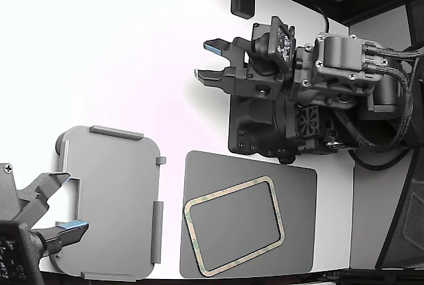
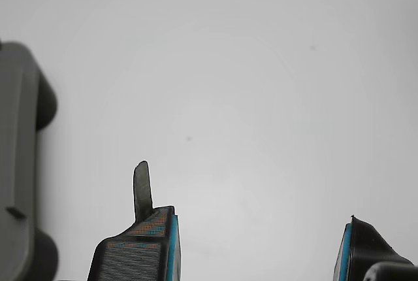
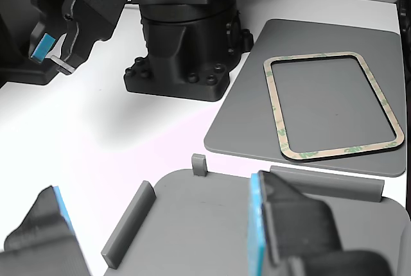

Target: Move top rectangular frame to the holder.

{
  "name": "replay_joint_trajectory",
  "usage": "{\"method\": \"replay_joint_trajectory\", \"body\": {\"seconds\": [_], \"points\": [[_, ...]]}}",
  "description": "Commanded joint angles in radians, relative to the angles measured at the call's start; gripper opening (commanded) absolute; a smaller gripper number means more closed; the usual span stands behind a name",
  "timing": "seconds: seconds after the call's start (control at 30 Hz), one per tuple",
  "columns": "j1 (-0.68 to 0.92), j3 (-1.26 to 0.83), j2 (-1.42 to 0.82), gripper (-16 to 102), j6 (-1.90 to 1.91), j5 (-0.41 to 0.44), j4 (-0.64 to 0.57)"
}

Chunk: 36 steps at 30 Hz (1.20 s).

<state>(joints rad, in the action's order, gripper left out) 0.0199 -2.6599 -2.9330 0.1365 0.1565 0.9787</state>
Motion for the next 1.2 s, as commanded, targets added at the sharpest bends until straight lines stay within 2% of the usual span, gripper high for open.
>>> {"method": "replay_joint_trajectory", "body": {"seconds": [0.0, 0.8, 0.93, 1.0, 1.17], "points": [[-0.051, 0.021, -0.021, 100, -0.021, -0.055, -0.012], [-0.051, 0.023, -0.021, 100, -0.046, -0.091, -0.012], [-0.051, 0.098, 0.009, 97, -0.035, -0.064, -0.014], [-0.051, 0.152, 0.041, 100, -0.058, -0.06, -0.025], [-0.032, 0.313, 0.19, 100, -0.198, -0.112, 0.009]]}}
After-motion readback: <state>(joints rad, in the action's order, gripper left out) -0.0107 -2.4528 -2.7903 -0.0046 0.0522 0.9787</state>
